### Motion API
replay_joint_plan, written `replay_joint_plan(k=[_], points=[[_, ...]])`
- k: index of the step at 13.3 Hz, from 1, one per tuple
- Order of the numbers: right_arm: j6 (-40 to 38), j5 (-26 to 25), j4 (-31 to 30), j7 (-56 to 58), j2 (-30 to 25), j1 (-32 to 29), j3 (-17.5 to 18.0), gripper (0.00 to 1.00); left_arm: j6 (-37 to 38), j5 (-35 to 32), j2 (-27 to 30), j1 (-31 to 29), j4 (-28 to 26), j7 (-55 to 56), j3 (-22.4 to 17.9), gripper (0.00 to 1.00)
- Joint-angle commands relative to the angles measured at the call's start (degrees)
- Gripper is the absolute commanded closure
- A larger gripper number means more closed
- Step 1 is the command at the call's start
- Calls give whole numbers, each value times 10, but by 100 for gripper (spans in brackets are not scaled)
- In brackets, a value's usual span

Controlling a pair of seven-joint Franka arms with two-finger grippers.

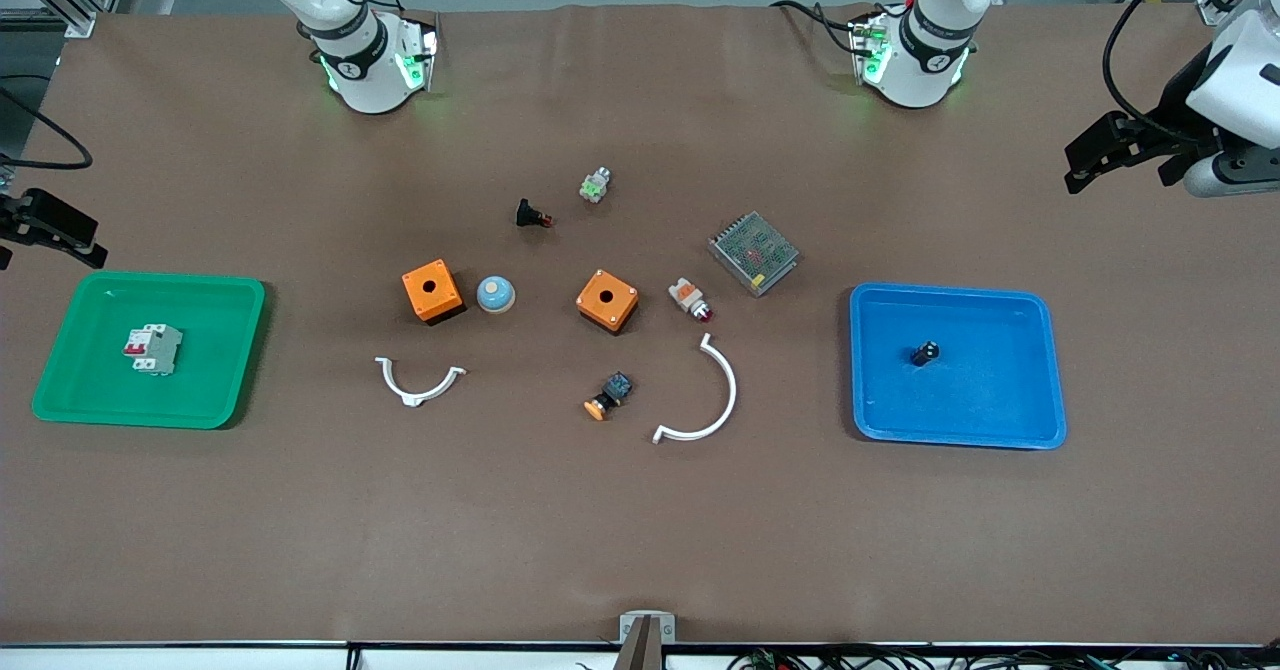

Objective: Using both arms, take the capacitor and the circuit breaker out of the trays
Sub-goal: 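Reach the left gripper down to the black capacitor in the blue tray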

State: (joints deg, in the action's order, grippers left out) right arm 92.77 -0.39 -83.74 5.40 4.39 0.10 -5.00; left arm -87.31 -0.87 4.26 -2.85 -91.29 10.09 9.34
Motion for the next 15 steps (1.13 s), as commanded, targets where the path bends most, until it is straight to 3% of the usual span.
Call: replay_joint_plan(k=[1,4,7,11,15], points=[[-4,2,9,3,2,-1,1,0,3,-10,6,-1,-3,-1,3,0],[-4,2,9,3,2,-1,1,0,3,-15,-19,-1,8,-1,2,0],[-4,-1,9,4,2,-5,0,0,-9,-19,-85,-6,26,-2,1,0],[-3,-1,9,4,4,-7,-2,0,-103,-19,-186,-1,18,16,-1,0],[-11,-57,-2,49,31,-46,-3,0,-192,-19,-275,-1,13,27,-1,0]])
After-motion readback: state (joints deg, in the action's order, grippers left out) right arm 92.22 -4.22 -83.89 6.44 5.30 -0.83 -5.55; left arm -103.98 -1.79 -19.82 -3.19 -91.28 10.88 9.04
